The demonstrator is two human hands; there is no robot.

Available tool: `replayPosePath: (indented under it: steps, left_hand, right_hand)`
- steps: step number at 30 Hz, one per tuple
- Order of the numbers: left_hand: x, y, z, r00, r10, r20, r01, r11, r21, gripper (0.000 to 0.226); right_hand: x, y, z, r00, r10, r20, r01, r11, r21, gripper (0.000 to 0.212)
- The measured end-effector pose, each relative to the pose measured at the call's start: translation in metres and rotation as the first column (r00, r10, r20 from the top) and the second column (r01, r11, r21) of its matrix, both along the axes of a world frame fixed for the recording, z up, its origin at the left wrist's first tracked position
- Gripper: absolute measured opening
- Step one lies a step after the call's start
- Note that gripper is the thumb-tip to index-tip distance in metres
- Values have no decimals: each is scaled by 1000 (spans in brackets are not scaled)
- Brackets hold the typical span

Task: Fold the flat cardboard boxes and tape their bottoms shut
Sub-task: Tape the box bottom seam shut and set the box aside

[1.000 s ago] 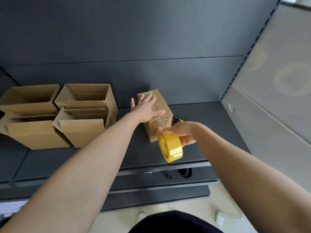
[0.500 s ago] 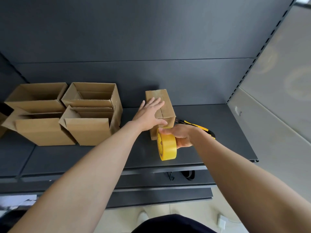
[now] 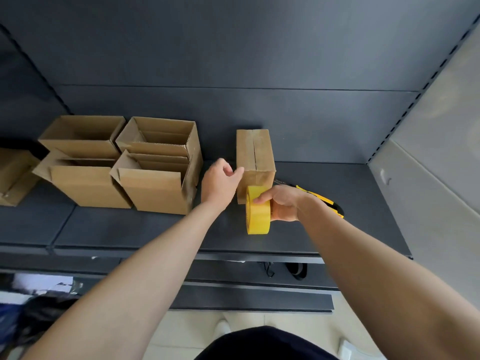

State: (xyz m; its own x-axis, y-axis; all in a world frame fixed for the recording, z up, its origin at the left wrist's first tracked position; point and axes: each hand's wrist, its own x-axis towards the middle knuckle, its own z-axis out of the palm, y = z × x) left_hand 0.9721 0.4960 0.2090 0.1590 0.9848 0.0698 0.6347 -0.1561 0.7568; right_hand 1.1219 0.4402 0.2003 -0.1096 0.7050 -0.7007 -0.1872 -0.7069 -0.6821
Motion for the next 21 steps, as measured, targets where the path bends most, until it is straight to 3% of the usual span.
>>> replayPosePath:
  steps: [2,5,7,10,17,21]
  left_hand:
    - [-1,-8,-9,997,11,77,13,951,-307,34]
    - [5,-18,-15,944,76,322,156,756,-635,45]
    - [13,-18,-18,919,125,373,172,725,-667,45]
    - [23,-16,-21,911,221,349,72,747,-661,32]
    - [37,-6,-16,867,326,376,13,741,-672,17]
    - [41,-3,-13,875,335,348,-6,728,-686,17]
  right_hand:
    - [0,1,-1,999,-25,-33,26,999,28,42]
    - [-2,1,-2,1000,-16,-21,17,999,48,40]
    - [-2,0,-2,999,-15,41,14,999,37,33]
    - [0,-1,1,995,-39,95,36,999,34,21]
    - [6,3,7,991,-90,94,83,993,81,19]
    - [12,12,7,910,-118,398,84,991,102,44]
